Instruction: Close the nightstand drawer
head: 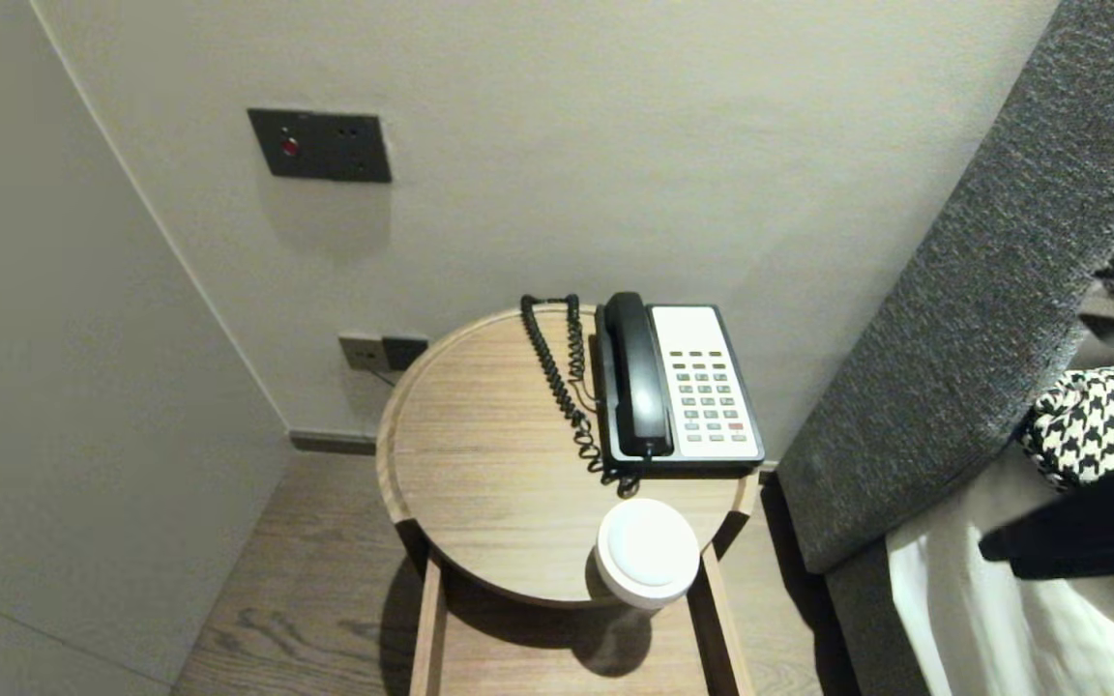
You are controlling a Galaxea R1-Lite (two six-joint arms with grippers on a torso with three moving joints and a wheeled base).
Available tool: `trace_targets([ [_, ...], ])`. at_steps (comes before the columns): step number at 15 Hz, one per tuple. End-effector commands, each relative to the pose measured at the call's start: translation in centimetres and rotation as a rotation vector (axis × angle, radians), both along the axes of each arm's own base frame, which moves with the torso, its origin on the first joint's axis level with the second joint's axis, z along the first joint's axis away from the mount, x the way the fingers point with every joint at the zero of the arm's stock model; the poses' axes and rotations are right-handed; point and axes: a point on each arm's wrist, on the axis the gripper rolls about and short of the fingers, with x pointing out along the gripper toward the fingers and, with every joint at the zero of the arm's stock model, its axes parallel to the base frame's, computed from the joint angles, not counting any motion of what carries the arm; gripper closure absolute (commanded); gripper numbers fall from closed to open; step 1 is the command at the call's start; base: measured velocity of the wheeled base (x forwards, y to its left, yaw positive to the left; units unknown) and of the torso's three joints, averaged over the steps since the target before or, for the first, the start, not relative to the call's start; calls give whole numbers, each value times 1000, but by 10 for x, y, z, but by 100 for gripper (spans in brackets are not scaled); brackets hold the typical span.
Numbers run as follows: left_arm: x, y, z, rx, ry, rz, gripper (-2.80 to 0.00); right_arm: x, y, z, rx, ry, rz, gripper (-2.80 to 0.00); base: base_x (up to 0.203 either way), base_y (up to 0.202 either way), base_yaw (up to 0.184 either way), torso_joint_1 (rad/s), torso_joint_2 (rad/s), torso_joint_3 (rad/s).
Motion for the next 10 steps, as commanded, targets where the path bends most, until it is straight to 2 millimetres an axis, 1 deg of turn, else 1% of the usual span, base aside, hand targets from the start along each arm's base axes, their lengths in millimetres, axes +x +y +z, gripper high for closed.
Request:
trace_targets([
  [1, 0, 0, 0, 0, -2, 1, 0, -22, -8, -25, -18, 82, 14, 0, 0, 0, 0, 0, 0, 0],
  [3, 0, 0, 0, 0, -2, 1, 0, -33, -11, -50, -27, 161, 39, 0, 0, 0, 0, 0, 0, 0],
  [5, 0, 0, 0, 0, -2, 1, 0, -43, -14, -78, -36, 204, 76, 0, 0, 0, 0, 0, 0, 0],
  [8, 0, 0, 0, 0, -2, 1, 0, -52, -16, -119, -31, 179, 105, 0, 0, 0, 0, 0, 0, 0],
  [10, 0, 0, 0, 0, -2, 1, 0, -56, -17, -139, -20, 136, 122, 0, 0, 0, 0, 0, 0, 0],
])
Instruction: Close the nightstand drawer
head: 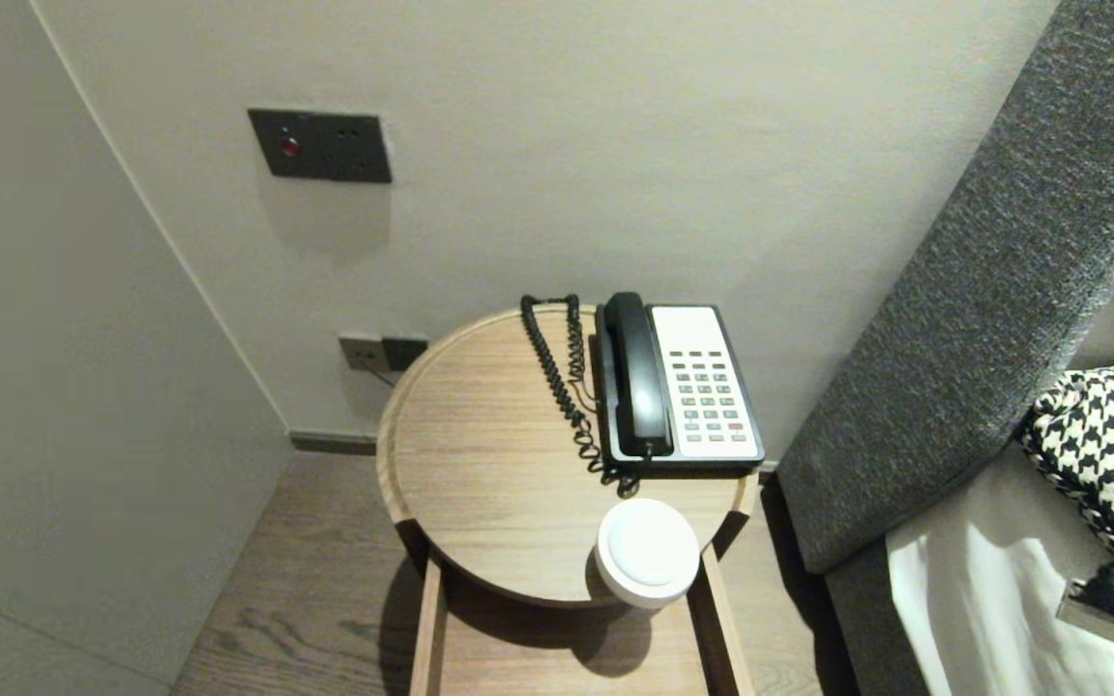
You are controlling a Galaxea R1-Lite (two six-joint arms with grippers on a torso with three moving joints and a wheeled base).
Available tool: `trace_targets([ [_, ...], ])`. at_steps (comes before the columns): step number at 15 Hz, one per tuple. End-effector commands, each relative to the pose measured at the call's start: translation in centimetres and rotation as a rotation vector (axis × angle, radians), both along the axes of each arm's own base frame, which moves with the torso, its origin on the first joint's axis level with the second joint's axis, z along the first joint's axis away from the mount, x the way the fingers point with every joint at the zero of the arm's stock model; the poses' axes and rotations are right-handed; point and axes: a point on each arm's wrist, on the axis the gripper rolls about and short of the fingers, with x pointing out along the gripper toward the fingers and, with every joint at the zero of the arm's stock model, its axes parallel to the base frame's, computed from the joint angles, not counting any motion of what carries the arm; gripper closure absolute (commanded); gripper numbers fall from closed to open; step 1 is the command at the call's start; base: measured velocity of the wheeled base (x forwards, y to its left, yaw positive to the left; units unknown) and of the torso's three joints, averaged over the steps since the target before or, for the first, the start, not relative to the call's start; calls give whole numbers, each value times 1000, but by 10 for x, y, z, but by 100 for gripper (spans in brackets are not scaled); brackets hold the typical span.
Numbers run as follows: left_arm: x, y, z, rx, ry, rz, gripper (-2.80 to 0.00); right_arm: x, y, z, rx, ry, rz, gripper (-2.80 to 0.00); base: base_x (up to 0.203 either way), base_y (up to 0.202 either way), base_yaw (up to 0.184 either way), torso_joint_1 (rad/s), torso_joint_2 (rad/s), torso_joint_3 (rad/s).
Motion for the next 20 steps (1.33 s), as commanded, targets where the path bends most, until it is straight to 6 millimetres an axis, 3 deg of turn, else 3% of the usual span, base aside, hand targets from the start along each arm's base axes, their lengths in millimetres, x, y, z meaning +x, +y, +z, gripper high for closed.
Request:
trace_targets([
  [1, 0, 0, 0, 0, -2, 1, 0, -11, -2, -20, 16, -28, 31, 0, 0, 0, 0, 0, 0, 0],
  [4, 0, 0, 0, 0, -2, 1, 0, -15, 1, -34, 9, -1, 94, 0, 0, 0, 0, 0, 0, 0],
  [10, 0, 0, 0, 0, -2, 1, 0, -4, 9, -63, 37, -83, 110, 0, 0, 0, 0, 0, 0, 0],
  [20, 0, 0, 0, 0, -2, 1, 0, 25, 25, -82, 13, -39, 131, 0, 0, 0, 0, 0, 0, 0],
])
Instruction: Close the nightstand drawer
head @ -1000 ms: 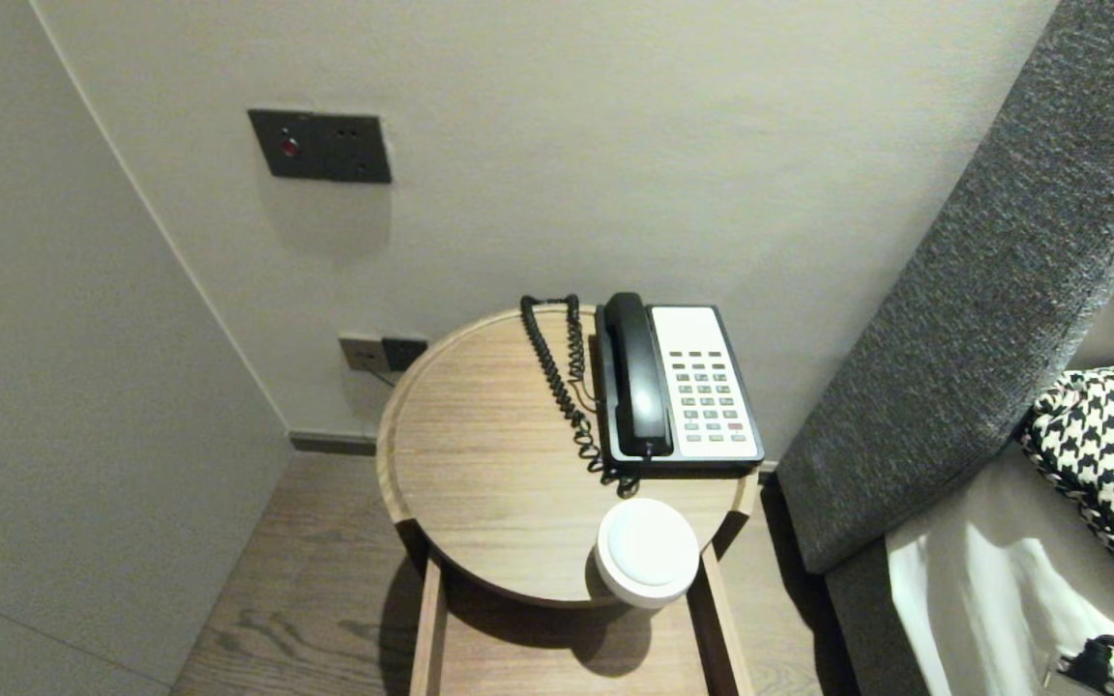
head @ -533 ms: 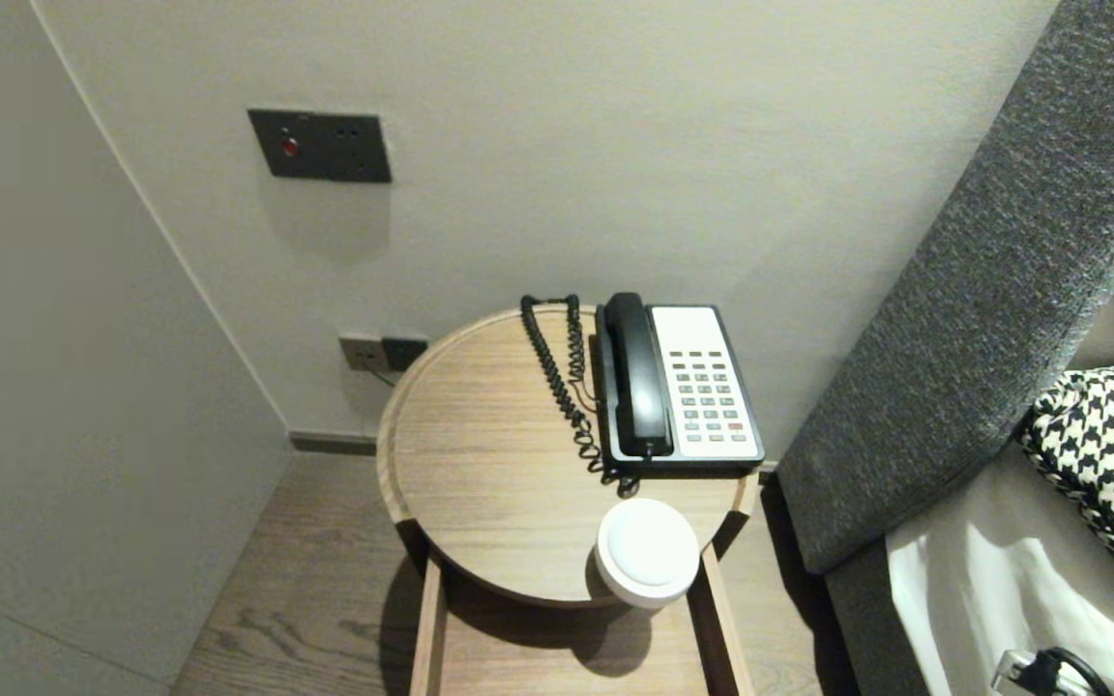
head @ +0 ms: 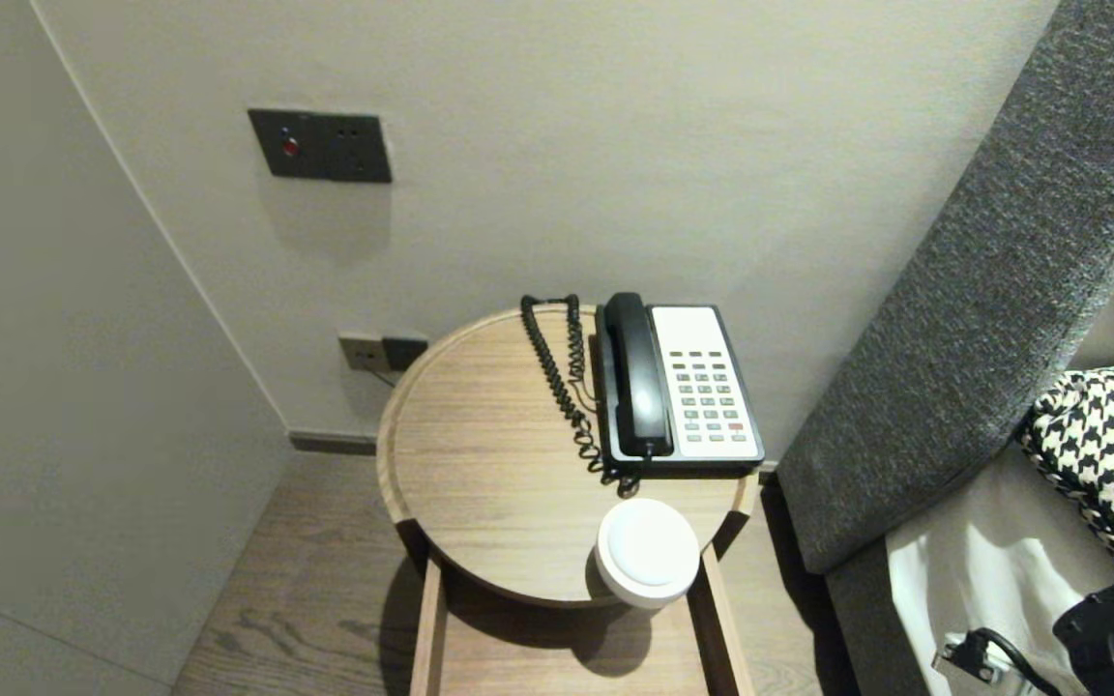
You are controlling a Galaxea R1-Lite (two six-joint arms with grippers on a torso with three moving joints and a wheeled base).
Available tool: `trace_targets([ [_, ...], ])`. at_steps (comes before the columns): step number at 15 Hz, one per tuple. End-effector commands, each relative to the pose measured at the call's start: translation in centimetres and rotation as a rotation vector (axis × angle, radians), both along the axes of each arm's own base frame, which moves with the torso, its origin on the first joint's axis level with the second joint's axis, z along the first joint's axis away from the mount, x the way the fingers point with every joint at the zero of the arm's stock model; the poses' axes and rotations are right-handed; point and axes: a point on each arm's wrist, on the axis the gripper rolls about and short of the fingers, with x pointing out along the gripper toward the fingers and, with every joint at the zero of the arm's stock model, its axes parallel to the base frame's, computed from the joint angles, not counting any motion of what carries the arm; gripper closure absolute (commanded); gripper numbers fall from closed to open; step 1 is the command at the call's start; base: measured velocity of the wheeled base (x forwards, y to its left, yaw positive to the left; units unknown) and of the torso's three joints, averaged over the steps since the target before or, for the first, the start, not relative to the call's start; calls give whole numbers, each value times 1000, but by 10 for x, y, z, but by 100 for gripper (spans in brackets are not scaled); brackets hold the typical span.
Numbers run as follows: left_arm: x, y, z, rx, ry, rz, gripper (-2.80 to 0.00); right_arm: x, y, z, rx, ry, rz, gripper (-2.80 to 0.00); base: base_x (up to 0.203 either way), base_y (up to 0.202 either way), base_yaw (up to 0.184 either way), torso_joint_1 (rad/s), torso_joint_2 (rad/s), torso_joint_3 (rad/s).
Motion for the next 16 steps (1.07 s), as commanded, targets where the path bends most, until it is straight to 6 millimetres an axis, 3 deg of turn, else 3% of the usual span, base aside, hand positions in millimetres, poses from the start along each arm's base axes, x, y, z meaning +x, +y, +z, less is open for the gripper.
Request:
trace_targets([
  [1, 0, 0, 0, 0, -2, 1, 0, 5, 4, -7, -24, 49, 20, 0, 0, 0, 0, 0, 0, 0],
  [9, 0, 0, 0, 0, -2, 1, 0, 25, 17, -16, -57, 30, 29, 0, 0, 0, 0, 0, 0, 0],
  [16, 0, 0, 0, 0, -2, 1, 0, 41, 29, -10, -52, 9, 40, 0, 0, 0, 0, 0, 0, 0],
])
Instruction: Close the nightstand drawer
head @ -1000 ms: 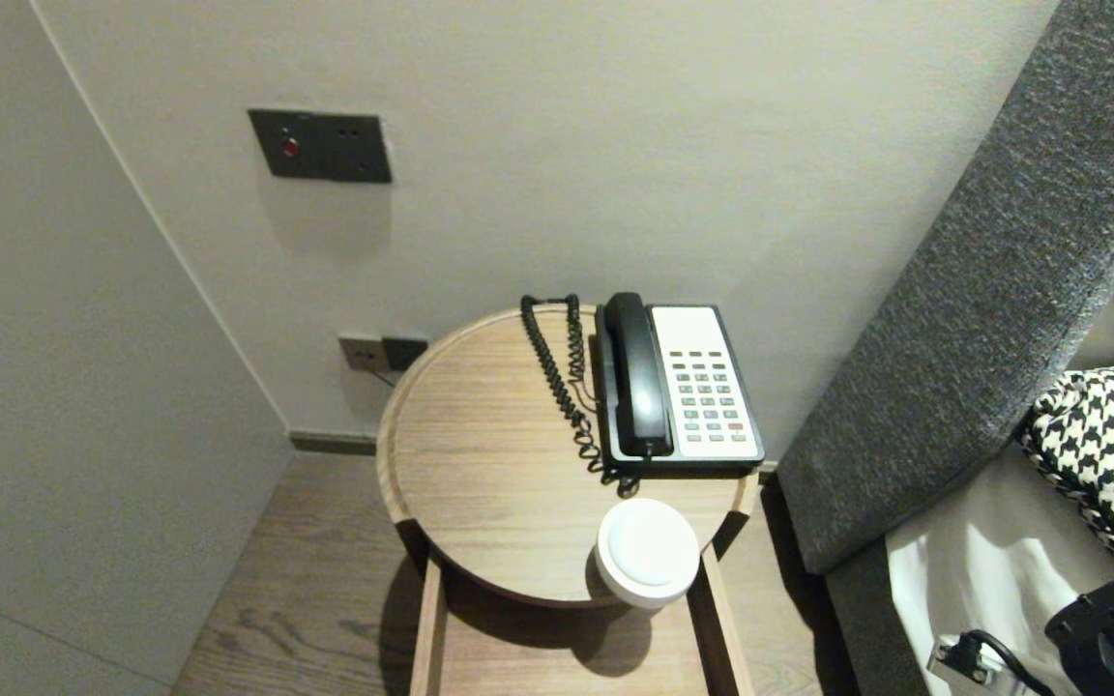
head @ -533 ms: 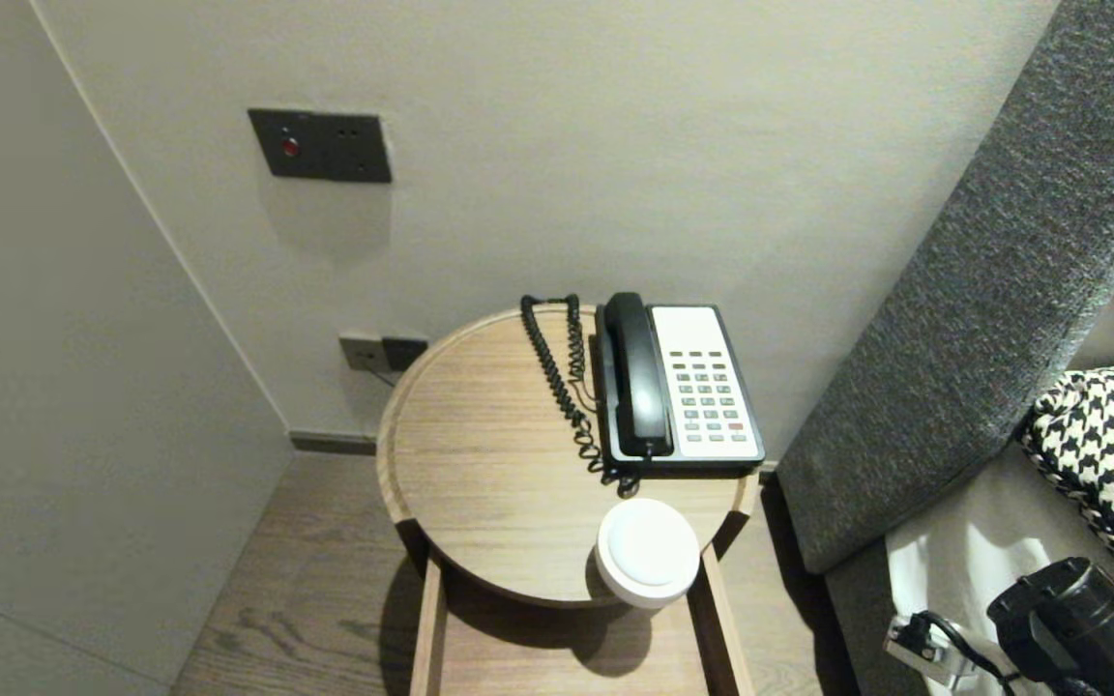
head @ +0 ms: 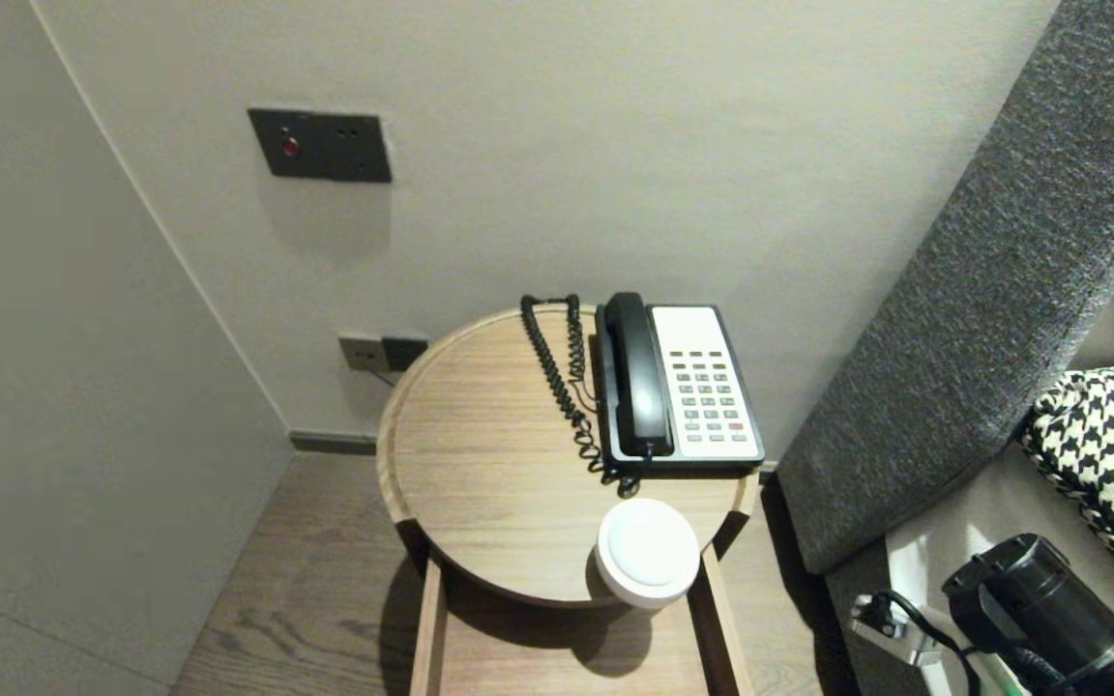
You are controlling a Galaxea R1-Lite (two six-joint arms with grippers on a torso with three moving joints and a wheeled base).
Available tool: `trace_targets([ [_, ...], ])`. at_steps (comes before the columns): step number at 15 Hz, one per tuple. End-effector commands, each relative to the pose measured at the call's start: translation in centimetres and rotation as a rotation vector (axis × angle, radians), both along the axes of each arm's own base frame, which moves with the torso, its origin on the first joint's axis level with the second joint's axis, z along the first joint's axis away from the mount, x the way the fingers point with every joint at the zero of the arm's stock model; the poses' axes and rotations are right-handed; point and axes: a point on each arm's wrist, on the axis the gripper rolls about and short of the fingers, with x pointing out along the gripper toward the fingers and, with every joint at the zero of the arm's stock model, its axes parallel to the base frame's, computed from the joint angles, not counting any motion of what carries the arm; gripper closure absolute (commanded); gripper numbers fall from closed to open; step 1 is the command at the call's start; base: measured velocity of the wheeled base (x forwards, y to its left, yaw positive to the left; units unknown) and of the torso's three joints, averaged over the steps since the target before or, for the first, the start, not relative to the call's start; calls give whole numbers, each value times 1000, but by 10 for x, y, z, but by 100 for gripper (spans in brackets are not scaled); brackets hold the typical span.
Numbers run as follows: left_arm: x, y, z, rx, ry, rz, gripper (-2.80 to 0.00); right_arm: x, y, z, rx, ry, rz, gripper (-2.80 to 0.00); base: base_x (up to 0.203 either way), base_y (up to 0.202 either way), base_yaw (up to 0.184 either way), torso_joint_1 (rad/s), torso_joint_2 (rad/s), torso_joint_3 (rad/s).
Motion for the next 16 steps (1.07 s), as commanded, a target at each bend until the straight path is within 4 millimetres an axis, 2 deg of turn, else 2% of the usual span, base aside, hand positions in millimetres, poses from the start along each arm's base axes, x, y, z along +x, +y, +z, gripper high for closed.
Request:
trace_targets([
  [1, 0, 0, 0, 0, -2, 1, 0, 6, 4, -1, -4, 11, 1, 0, 0, 0, 0, 0, 0, 0],
  [7, 0, 0, 0, 0, -2, 1, 0, 18, 11, 1, -4, 2, -1, 0, 0, 0, 0, 0, 0, 0],
  [16, 0, 0, 0, 0, -2, 1, 0, 41, 24, 14, 17, -55, -10, 0, 0, 0, 0, 0, 0, 0],
])
